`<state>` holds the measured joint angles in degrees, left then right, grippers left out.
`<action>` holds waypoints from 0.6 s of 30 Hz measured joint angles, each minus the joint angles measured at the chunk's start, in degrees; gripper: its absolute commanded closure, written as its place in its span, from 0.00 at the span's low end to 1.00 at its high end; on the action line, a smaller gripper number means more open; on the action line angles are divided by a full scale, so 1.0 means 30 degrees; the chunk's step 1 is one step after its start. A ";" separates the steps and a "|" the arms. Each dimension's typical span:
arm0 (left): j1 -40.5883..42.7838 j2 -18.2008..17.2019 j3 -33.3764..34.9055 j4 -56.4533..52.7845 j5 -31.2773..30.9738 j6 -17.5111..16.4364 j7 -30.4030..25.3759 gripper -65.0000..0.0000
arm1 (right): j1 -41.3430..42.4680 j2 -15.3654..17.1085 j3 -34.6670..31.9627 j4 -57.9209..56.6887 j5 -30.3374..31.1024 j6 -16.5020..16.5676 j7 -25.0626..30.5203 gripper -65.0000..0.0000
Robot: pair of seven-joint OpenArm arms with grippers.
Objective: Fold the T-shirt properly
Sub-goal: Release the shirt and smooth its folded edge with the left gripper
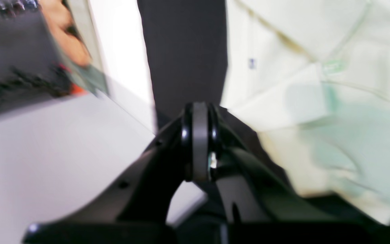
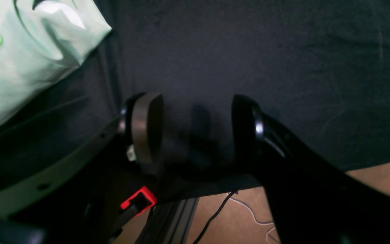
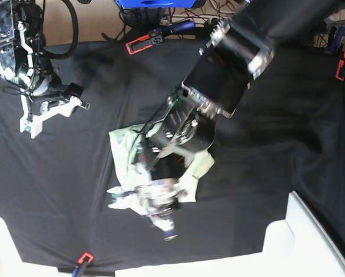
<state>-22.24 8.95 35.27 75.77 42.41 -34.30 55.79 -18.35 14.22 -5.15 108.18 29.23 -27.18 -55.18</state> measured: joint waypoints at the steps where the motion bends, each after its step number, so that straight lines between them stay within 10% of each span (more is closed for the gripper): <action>1: 0.0656 -0.0036 -0.0911 0.0481 0.0080 -0.0007 0.0051 1.00 | -0.0015 0.0000 -0.0007 -0.0007 0.0015 0.0007 0.0007 0.60; 5: 0.3286 -0.0401 -0.3381 0.2047 0.0335 0.0015 -0.0073 1.00 | 0.0036 0.0095 -0.0007 -0.0015 0.0000 0.0051 0.0015 0.90; 12: 0.6411 -0.0131 -0.4211 0.2514 -0.1311 -0.0066 -0.3351 1.00 | 0.0721 -0.0029 -0.1698 -0.0029 -0.0073 0.3082 0.0015 0.90; 18: 0.6098 -0.0160 -0.4255 0.3060 -0.2732 0.0211 -0.3359 1.00 | 0.0721 0.0051 -0.1953 -0.0029 -0.0219 0.3045 -0.0007 0.90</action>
<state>-3.95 8.47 22.50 84.95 34.22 -33.67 45.71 -16.19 14.37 -11.00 108.09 28.58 -18.04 -55.20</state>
